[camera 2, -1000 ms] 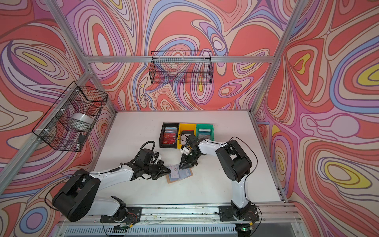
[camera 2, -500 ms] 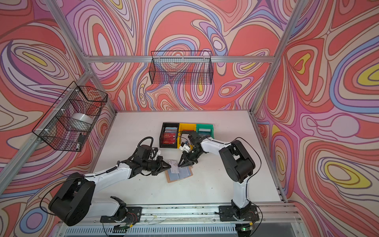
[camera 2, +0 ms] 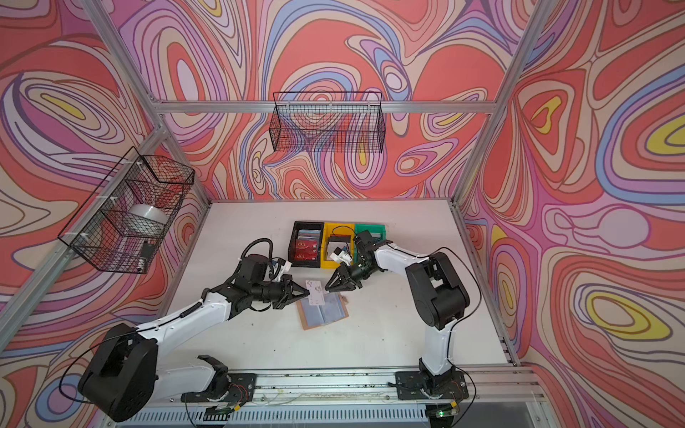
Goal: Take the credit cards out of the card holder
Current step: Pass the credit card.
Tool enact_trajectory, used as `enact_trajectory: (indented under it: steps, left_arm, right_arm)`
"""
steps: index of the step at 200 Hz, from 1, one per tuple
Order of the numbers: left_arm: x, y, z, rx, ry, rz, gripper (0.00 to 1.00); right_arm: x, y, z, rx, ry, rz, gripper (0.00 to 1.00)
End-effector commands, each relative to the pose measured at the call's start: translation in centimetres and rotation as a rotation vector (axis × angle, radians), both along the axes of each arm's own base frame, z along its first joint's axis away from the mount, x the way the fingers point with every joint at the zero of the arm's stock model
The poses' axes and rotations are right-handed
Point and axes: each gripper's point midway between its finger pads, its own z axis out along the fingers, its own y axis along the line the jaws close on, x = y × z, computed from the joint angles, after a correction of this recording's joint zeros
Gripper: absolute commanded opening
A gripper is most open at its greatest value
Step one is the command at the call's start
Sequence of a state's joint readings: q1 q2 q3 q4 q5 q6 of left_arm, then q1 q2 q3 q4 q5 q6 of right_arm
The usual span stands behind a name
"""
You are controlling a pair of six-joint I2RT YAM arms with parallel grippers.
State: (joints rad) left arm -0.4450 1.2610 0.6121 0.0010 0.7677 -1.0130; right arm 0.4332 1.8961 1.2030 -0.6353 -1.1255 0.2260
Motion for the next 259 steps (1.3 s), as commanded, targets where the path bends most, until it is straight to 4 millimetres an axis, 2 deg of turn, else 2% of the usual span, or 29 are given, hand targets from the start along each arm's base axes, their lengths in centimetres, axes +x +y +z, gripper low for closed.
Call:
enact_trajectory:
  steps: [1, 85, 174, 259]
  left_arm:
    - [0.05, -0.43, 1.74, -0.035, -0.041, -0.037, 0.00]
    - [0.12, -0.90, 2.63, -0.098, -0.059, -0.040, 0.00]
    - [0.03, -0.82, 2.30, -0.096, -0.052, -0.034, 0.00]
    - [0.13, -0.77, 1.87, -0.099, -0.043, -0.022, 0.00]
  right_arm:
    - [-0.89, 0.50, 1.74, 0.099, -0.004, 0.042, 0.28]
    - [-0.66, 0.85, 1.97, 0.140, 0.011, 0.047, 0.30]
    - [-0.25, 1.14, 1.93, 0.154, 0.016, 0.045, 0.30]
    - [-0.35, 1.24, 2.46, 0.188, 0.026, 0.048, 0.24]
